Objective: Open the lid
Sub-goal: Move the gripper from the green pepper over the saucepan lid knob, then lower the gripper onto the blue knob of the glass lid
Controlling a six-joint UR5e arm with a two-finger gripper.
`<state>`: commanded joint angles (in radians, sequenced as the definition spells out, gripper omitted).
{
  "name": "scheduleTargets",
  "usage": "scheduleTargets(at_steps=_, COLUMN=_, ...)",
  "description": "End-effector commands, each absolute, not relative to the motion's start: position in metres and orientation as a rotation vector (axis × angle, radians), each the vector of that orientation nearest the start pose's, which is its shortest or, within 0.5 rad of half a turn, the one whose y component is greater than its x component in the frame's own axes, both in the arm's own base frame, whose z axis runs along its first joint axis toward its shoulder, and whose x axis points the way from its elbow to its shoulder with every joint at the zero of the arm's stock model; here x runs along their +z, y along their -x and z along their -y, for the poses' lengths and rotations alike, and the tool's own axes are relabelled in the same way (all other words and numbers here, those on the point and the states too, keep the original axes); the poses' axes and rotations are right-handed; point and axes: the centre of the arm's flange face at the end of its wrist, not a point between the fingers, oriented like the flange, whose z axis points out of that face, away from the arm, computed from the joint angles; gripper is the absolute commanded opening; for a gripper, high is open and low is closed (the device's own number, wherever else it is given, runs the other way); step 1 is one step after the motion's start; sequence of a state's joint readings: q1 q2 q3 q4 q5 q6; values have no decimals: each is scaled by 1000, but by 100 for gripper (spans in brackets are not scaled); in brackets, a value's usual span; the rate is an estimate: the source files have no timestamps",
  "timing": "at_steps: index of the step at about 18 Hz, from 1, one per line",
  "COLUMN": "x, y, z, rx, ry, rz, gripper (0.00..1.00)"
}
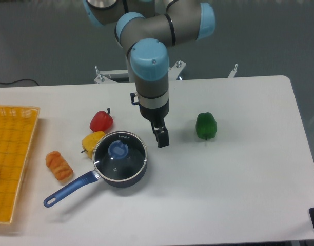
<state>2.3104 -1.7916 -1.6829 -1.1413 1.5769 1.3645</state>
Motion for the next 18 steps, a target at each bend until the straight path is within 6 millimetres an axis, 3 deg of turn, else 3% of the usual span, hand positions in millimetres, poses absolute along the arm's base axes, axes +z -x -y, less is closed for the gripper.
scheduleTargets(at_steps=3, x=359, y=273, z=-535, rx=118, ry=2990, rz=-726, gripper=100)
scheduleTargets(at_steps=5, x=344, y=259, z=-548, rx=37, ry=3016, rz=-503, gripper=100)
scheduleTargets(at_steps=8, x=328, y=257, z=-548, rx=-10, ry=3050, rz=-366, gripper=100)
scheduleTargets(at_steps=10, x=327, y=256, z=-548, rx=-17, ry=3054, rz=-338, gripper=100)
scheduleTargets(at_steps=12, x=327, y=256, z=-548, rx=-38, ry=3061, rz=-151, gripper=100)
scheduleTargets(at_steps=16, x=328, y=256, z=-550, rx=-52, ry=3059, rz=44, gripper=100)
scheduleTargets(at_steps=18, x=318, y=257, z=-552, rx=-64, ry=3072, rz=76, gripper=100)
